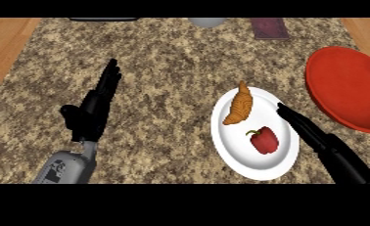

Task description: Pick the bell pepper from the plate and place it in the bowl

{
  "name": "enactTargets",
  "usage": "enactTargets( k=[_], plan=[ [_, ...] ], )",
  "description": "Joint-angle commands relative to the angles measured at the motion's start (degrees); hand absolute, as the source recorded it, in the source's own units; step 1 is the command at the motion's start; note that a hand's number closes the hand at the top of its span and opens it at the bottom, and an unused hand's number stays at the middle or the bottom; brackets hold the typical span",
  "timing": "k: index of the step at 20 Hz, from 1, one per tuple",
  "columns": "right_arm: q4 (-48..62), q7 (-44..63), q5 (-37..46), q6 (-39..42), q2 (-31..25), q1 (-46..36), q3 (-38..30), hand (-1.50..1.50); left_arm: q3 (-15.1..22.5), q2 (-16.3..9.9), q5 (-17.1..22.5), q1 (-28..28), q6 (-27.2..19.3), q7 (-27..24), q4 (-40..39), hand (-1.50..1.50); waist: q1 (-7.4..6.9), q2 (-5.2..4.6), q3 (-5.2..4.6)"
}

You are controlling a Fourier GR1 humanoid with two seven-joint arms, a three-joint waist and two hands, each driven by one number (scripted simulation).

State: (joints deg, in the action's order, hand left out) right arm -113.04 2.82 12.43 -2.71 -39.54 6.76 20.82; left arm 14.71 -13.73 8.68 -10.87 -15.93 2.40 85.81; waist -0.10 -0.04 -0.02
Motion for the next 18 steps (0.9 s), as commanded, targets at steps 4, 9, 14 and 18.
enactTargets(
  k=[4, 9, 14, 18],
  plan=[
    [7.71, -1.28, 2.67, 6.78, 6.16, -5.41, -1.21, -1.5, -4.93, -0.78, 0.46, 0.53, 5.18, -0.58, -0.87, 0.0, -0.08, 0.01, 0.02],
    [8.23, -13.47, -1.86, 9.88, 4.9, 2.98, -7.55, -1.5, -2.81, 3.28, -3.52, 2.84, 3.1, -2.24, -0.51, 0.0, 0.29, 0.07, 0.03],
    [4.86, -13.54, -0.3, 11.14, 9.26, 5.84, -6.94, -1.5, -5.79, 2.07, -2.43, 2.97, 6.77, -0.43, 1.14, 0.0, 0.33, 0.08, 0.01],
    [9.56, -15.02, 1.15, 12.05, 12.85, 4.13, -5.6, -1.5, -6.86, 2.72, -3.34, -1.75, 6.32, 4.29, 0.34, 0.0, 0.38, 0.0, 0.03]
  ],
)
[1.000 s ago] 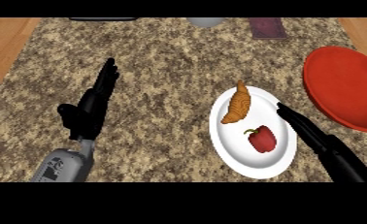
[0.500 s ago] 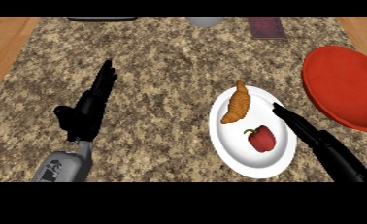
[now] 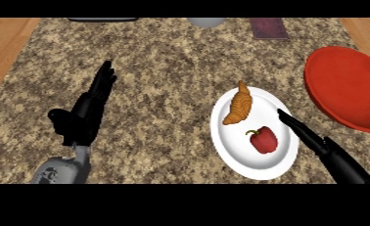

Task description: Pick the bell pepper from the plate and place it in the bowl

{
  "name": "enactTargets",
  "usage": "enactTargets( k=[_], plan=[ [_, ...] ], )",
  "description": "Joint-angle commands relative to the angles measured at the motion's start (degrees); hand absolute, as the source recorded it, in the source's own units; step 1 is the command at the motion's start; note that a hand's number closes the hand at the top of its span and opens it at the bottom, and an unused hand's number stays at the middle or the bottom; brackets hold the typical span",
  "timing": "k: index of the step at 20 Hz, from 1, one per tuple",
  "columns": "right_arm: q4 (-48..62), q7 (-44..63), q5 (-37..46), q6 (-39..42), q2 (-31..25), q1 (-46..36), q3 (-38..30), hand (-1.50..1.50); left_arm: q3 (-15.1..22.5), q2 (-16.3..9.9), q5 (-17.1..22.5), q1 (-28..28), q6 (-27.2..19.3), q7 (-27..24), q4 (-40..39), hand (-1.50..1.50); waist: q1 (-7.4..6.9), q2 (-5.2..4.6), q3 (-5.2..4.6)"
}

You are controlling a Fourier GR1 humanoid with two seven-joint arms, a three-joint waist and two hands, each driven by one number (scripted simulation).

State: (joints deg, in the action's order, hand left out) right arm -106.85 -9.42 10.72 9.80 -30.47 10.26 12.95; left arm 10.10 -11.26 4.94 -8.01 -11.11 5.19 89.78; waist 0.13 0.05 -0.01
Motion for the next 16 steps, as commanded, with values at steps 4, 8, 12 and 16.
enactTargets(
  k=[4, 8, 12, 16],
  plan=[
    [3.14, -0.07, 2.14, 3.84, 5.24, 0.2, -1.13, -1.5, 0.38, 2.96, -3.27, 2.05, 0.13, 1.95, 2.89, 0.0, -0.11, -0.01, 0.01],
    [5.9, -0.41, 2.07, 4.87, 8.79, -1.55, -1.65, -1.5, -1.76, 3.7, -3.33, -0.35, 1.93, 0.06, -0.95, 0.0, -0.07, -0.04, 0.01],
    [12.14, -5.72, 4.64, 5.39, 9.58, -1.63, -3.21, -1.5, -2.15, 5.21, -5.45, -2.14, 0.9, 1.18, -1.62, 0.0, -0.03, -0.05, 0.02],
    [16.64, -8.26, 4.9, 6.03, 11.49, -4.49, -5.46, -1.5, -5.76, 3.91, -4.25, -2.63, 4.05, -1.47, -4.9, 0.0, -0.04, -0.05, 0.01]
  ],
)
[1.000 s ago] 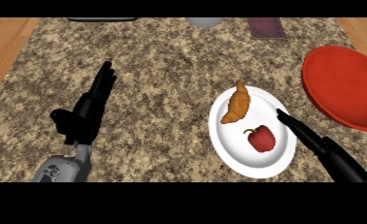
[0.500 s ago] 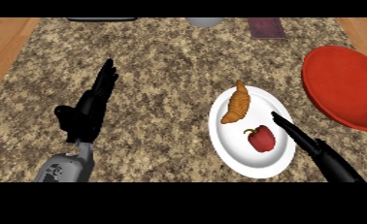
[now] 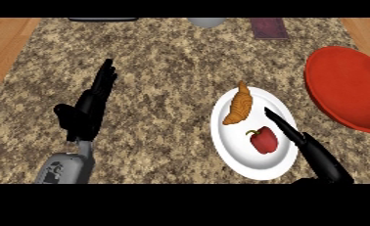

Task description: Pick the bell pepper from the plate and place it in the bowl

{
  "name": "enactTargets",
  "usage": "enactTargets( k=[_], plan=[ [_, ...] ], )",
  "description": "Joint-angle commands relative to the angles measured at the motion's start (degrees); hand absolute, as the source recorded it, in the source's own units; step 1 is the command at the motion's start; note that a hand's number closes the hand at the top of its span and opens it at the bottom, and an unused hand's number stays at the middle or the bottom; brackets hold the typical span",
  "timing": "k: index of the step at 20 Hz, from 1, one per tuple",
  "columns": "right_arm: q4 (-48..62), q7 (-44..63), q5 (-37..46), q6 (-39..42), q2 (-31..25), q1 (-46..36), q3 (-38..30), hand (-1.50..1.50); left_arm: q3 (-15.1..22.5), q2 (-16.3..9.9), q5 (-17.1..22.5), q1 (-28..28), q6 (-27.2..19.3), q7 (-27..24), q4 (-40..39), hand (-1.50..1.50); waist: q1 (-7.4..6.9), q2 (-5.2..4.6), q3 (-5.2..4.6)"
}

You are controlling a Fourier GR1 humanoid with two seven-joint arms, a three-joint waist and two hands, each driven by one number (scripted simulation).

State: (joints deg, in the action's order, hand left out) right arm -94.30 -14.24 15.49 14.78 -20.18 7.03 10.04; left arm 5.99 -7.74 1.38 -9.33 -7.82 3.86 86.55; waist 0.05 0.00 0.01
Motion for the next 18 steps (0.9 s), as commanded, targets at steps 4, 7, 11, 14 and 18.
enactTargets(
  k=[4, 7, 11, 14, 18],
  plan=[
    [8.15, 0.14, 6.14, -2.68, 3.39, -6.3, -1.52, -1.5, 3.15, 3.04, -3.02, 3.74, -1.17, 2.55, 6.75, 0.0, -0.32, 0.05, 0.01],
    [10.86, -4.18, 12.1, -7.77, 2.42, -3.04, -1.25, -1.5, -0.05, 1.97, -1.03, 0.84, 0.38, 2.62, 3.96, 0.0, -0.07, 0.03, 0.01],
    [12.74, -3.0, 14.63, -6.88, 2.56, -5.24, -1.65, -1.5, -1.47, 2.22, -2.65, -2.32, 0.81, 1.48, -1.78, 0.0, 0.11, -0.01, -0.01],
    [15.88, -3.63, 14.9, -5.07, 5.78, -7.72, -1.97, -1.5, -0.41, 3.01, -3.27, 3.97, 1.6, 1.66, 5.07, 0.0, -0.1, 0.03, 0.0],
    [15.51, -11.17, 19.76, -5.77, 1.73, -5.26, 2.73, 1.5, -4.1, -0.09, 0.15, -0.82, 5.07, 2.39, 0.73, 0.0, 0.05, 0.0, -0.01]
  ],
)
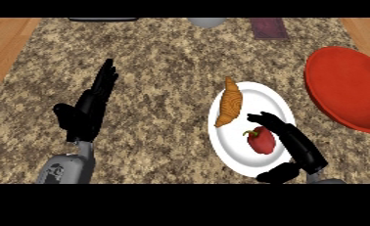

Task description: Pick the bell pepper from the plate and place it in the bowl

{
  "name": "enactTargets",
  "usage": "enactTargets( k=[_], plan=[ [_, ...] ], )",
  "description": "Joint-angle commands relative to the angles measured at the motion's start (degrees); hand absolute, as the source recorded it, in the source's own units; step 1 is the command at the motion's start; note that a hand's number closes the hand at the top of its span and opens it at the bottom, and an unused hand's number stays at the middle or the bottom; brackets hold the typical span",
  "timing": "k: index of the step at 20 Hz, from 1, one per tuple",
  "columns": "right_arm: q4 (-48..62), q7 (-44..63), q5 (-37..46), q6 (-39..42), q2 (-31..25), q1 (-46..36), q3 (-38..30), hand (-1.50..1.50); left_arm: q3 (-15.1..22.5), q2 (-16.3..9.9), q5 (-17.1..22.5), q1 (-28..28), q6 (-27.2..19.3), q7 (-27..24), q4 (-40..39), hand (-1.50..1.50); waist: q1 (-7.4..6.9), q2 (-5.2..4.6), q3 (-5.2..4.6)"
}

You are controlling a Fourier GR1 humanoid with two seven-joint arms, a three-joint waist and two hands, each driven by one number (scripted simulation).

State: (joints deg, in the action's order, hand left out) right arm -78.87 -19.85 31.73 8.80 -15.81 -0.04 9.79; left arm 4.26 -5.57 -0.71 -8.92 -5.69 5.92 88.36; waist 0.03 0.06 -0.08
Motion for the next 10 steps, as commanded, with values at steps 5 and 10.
enactTargets(
  k=[5, 10],
  plan=[
    [3.52, -8.11, 8.85, -3.31, -1.19, -1.2, 4.32, 1.5, -1.54, 0.95, -0.94, -2.81, 0.31, -4.09, -6.24, 0.0, 0.15, -0.1, 0.07],
    [3.84, -8.94, 6.97, -2.62, 1.99, 0.84, 4.43, 1.5, 1.29, 2.43, -1.74, 3.88, -0.13, -3.78, 0.91, 0.0, -0.02, -0.02, 0.08]
  ],
)
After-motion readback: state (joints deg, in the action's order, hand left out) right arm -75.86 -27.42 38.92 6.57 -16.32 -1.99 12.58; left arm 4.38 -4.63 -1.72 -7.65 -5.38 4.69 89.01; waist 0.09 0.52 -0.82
